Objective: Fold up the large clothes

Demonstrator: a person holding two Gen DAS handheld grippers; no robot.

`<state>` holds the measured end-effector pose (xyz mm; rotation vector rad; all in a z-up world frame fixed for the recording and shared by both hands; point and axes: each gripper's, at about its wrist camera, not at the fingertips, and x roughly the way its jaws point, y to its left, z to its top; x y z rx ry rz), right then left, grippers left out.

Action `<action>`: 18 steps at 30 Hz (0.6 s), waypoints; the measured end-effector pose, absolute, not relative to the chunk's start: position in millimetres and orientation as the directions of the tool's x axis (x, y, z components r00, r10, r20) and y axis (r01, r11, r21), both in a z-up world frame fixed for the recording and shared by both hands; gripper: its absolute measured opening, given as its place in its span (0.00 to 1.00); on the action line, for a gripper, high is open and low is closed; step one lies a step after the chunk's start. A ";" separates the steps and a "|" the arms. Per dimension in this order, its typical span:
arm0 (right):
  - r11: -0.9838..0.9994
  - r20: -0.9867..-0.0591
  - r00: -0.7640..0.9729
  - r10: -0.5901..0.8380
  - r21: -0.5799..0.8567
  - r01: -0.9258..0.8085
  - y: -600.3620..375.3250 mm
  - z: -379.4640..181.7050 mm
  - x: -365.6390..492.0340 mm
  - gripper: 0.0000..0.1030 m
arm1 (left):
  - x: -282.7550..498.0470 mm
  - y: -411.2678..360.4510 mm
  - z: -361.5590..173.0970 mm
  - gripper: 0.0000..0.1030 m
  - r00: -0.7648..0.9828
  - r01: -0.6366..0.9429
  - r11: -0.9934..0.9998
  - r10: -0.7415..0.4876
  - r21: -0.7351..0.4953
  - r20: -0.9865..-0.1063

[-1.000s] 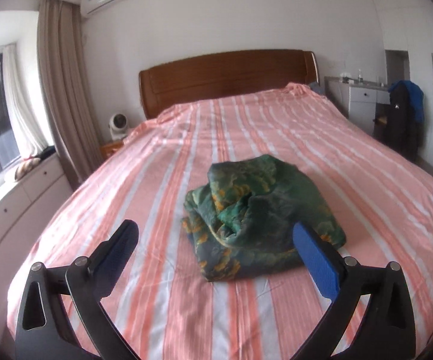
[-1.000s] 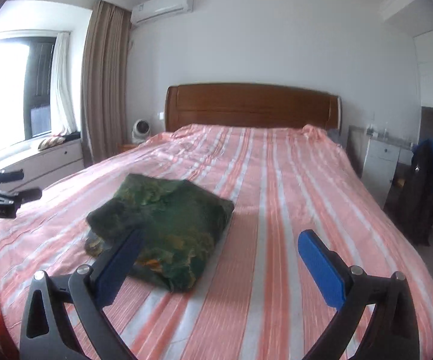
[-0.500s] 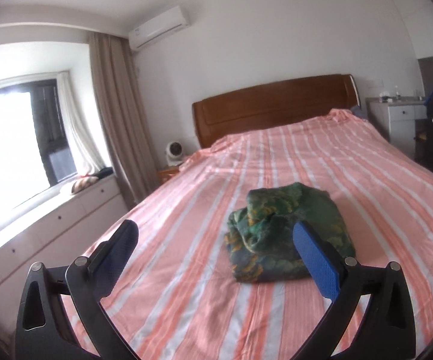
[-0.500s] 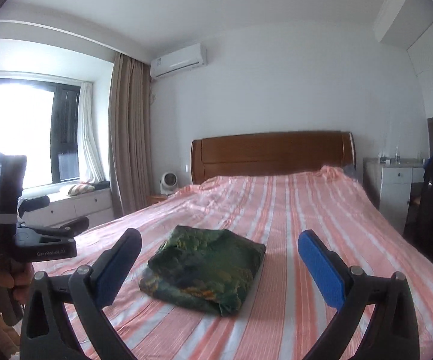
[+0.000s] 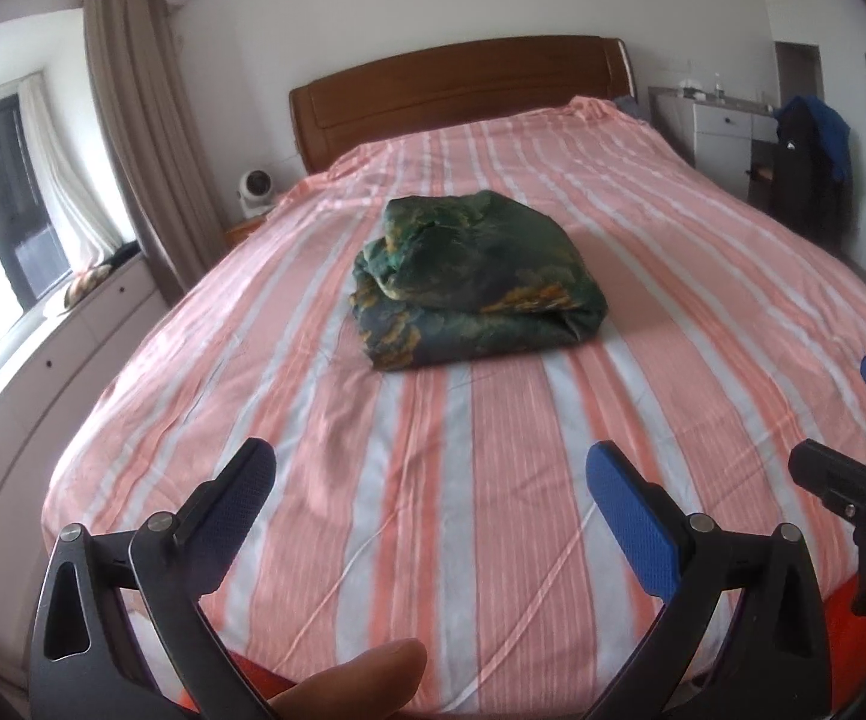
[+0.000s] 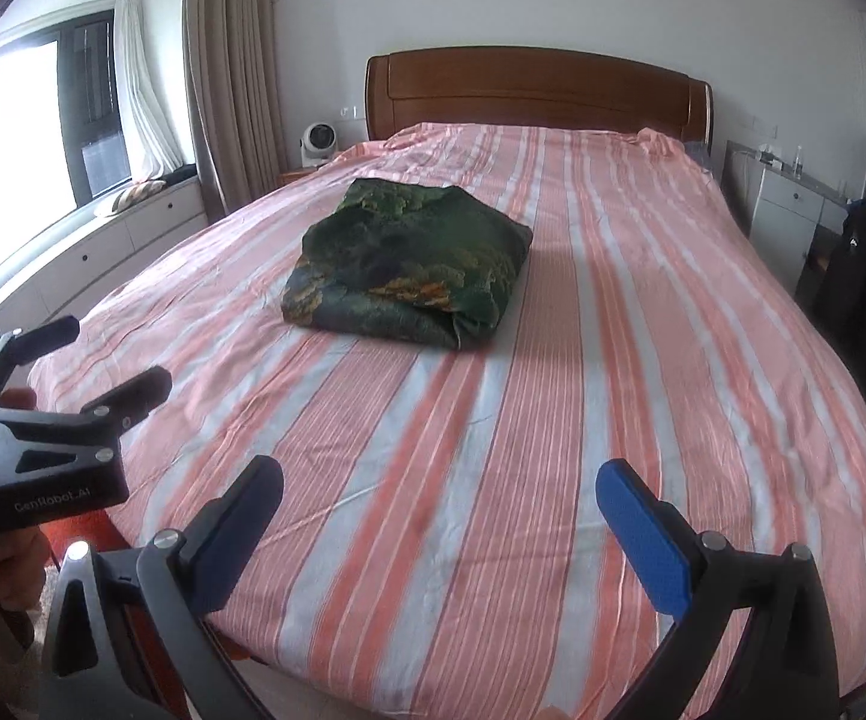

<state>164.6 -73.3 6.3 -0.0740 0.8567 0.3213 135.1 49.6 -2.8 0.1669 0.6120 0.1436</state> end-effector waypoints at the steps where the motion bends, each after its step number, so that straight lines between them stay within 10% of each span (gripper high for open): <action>1: 0.949 -0.755 0.606 0.250 0.068 -0.307 -74.1 5.6 161.3 1.00 | 132.8 50.1 -0.5 1.00 0.808 -0.087 0.976 0.186 0.200 -0.559; 18: 0.962 -0.751 0.637 0.175 -0.009 -0.274 -75.7 16.0 140.6 1.00 | 124.4 51.6 10.8 1.00 0.808 -0.090 0.984 0.161 0.151 -0.567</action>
